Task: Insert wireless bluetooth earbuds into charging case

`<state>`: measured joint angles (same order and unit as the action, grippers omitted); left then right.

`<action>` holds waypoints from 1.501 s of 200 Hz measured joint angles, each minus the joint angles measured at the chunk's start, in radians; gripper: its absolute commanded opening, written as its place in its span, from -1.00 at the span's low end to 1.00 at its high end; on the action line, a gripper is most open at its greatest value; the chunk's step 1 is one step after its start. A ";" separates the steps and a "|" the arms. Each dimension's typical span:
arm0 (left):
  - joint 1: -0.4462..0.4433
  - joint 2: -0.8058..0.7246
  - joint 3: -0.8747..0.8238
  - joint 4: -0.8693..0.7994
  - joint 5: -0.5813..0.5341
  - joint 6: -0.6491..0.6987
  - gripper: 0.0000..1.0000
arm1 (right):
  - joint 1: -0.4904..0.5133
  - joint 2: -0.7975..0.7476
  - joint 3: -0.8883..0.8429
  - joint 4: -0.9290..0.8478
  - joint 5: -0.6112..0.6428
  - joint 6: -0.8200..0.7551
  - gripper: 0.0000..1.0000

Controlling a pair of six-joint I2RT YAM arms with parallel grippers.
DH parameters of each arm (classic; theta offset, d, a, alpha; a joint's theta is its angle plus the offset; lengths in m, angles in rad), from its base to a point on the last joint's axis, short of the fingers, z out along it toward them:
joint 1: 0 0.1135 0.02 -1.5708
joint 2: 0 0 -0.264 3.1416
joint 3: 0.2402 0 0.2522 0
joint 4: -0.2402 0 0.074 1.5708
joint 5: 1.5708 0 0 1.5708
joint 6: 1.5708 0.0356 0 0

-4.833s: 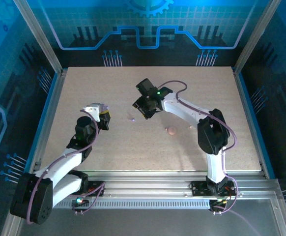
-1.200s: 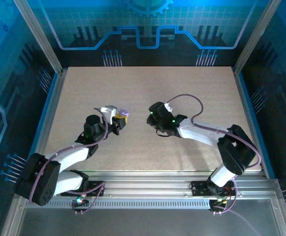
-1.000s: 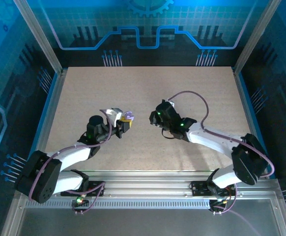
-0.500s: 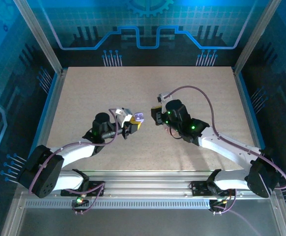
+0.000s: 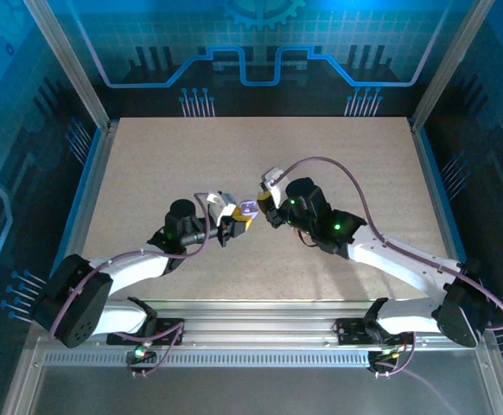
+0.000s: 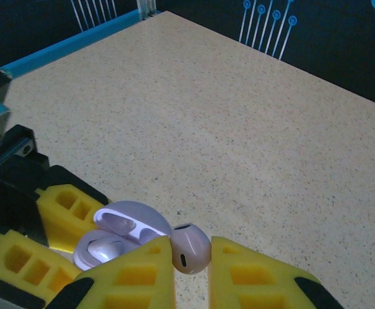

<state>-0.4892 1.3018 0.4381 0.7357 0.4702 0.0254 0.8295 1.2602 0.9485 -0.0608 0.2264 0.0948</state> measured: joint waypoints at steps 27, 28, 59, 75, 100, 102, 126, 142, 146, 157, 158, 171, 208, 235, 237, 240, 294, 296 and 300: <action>0.000 0.000 0.000 0.007 0.000 0.000 -0.66 | 0.026 0.000 0.009 -0.001 0.002 -0.031 -0.68; 0.000 0.000 0.000 0.007 0.000 0.000 -0.66 | 0.027 0.000 0.009 -0.001 0.002 -0.031 -0.68; 0.000 -0.002 0.000 0.011 0.000 -0.001 -0.65 | 0.034 0.000 0.009 -0.002 0.006 -0.060 -0.67; 0.000 -0.006 0.000 0.011 0.000 -0.002 -0.65 | 0.035 0.000 0.009 -0.002 0.009 -0.071 -0.67; 0.000 -0.015 0.000 0.015 0.000 -0.017 -0.65 | 0.037 0.002 0.009 -0.002 0.011 -0.089 -0.67; 0.000 -0.015 0.000 0.017 0.000 -0.018 -0.65 | 0.039 0.002 0.009 -0.002 0.012 -0.090 -0.67; 0.000 -0.016 0.000 0.026 0.002 -0.026 -0.65 | 0.048 0.010 0.009 -0.002 0.020 -0.107 -0.66; -0.001 -0.016 0.001 0.031 0.002 -0.026 -0.65 | 0.054 0.017 0.009 -0.002 0.022 -0.115 -0.67; -0.002 -0.016 0.001 0.031 0.002 -0.026 -0.65 | 0.055 0.019 0.009 -0.002 0.023 -0.115 -0.66; -0.003 -0.017 0.001 0.033 0.003 -0.026 -0.65 | 0.058 0.023 0.009 -0.002 0.026 -0.121 -0.66; -0.003 -0.018 0.001 0.033 0.003 -0.026 -0.65 | 0.059 0.024 0.009 -0.002 0.026 -0.122 -0.67; -0.004 -0.020 0.001 0.033 0.002 -0.026 -0.65 | 0.062 0.027 0.009 -0.002 0.028 -0.127 -0.67; -0.005 -0.031 0.002 0.032 0.002 -0.026 -0.65 | 0.063 0.034 0.010 -0.002 0.040 -0.142 -0.67; -0.005 -0.039 0.005 0.032 0.001 -0.026 -0.65 | 0.064 0.039 0.010 -0.002 0.039 -0.149 -0.67; -0.005 -0.039 0.005 0.032 0.002 -0.026 -0.65 | 0.064 0.039 0.010 -0.002 0.039 -0.150 -0.67; -0.005 -0.039 0.005 0.032 0.001 -0.026 -0.65 | 0.065 0.039 0.010 -0.002 0.039 -0.153 -0.67; -0.005 -0.039 0.006 0.029 0.002 -0.026 -0.65 | 0.067 0.040 0.013 -0.008 0.034 -0.182 -0.61; -0.005 -0.039 0.006 0.029 0.002 -0.026 -0.65 | 0.067 0.040 0.013 -0.009 0.034 -0.182 -0.60; -0.005 -0.039 0.006 0.029 0.002 -0.026 -0.65 | 0.067 0.040 0.014 -0.010 0.032 -0.186 -0.59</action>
<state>-0.4938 1.2625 0.4446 0.7643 0.4725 -0.0006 0.8967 1.3003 0.9627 -0.0708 0.2588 -0.0910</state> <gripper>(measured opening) 0.212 0.191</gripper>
